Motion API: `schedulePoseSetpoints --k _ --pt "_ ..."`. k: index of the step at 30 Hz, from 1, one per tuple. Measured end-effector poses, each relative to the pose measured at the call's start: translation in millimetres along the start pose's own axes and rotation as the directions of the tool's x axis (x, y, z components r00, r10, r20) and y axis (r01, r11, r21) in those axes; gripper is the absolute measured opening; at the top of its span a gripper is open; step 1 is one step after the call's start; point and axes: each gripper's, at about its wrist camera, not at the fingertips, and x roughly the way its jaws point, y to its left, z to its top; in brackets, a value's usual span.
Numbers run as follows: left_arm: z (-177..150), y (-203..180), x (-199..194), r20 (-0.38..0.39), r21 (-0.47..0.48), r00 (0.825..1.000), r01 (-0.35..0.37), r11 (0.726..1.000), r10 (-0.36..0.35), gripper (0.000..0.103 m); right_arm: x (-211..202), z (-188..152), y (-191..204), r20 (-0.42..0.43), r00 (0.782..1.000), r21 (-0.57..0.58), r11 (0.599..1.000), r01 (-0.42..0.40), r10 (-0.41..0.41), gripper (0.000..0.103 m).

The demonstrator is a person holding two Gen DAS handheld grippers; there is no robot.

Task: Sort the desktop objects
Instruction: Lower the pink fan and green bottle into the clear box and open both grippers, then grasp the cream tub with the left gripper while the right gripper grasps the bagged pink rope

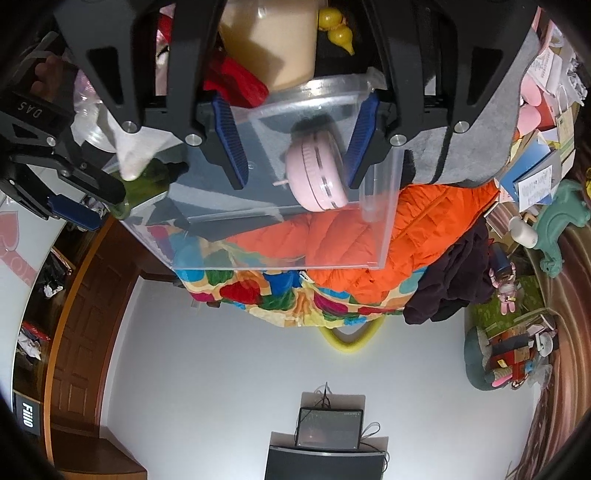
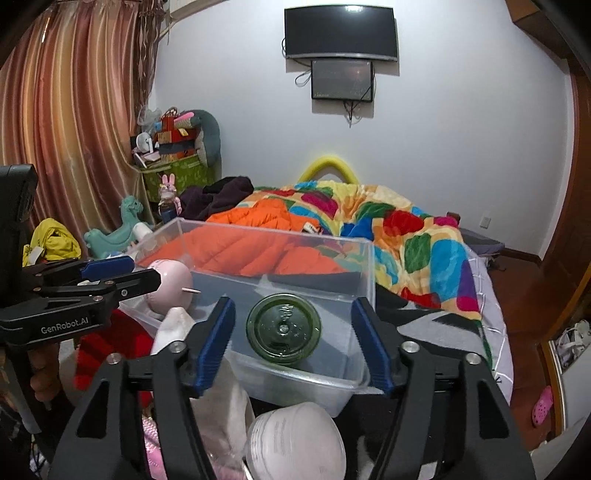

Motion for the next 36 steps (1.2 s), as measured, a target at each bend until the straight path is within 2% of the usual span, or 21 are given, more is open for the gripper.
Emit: schedulePoseSetpoints --k 9,14,18,28,36 --pt "-4.8 -2.9 -30.9 0.035 0.017 0.999 -0.020 1.000 0.020 0.067 -24.5 -3.1 0.7 0.009 1.000 -0.011 1.000 0.020 -0.020 0.066" --pt "-8.3 -1.2 -51.0 0.057 0.010 0.998 -0.032 0.999 0.032 0.074 -40.6 -7.9 -4.5 0.021 0.999 0.001 0.999 0.032 -0.032 0.075" --pt "-13.0 1.7 -63.3 0.060 0.003 0.997 -0.038 0.999 0.038 0.076 -50.8 -10.7 -9.0 0.025 0.999 0.014 0.999 0.034 -0.034 0.076" --pt "-40.6 3.8 -72.4 0.017 0.017 0.998 -0.058 0.998 0.058 0.080 -58.9 -30.9 -15.8 -0.009 0.999 0.026 0.998 0.051 -0.050 0.077" --pt "-63.9 4.6 -65.3 -0.044 0.018 0.998 -0.053 0.998 0.054 0.080 -62.0 -51.0 -22.4 -0.050 0.998 0.070 0.997 0.030 -0.027 0.077"
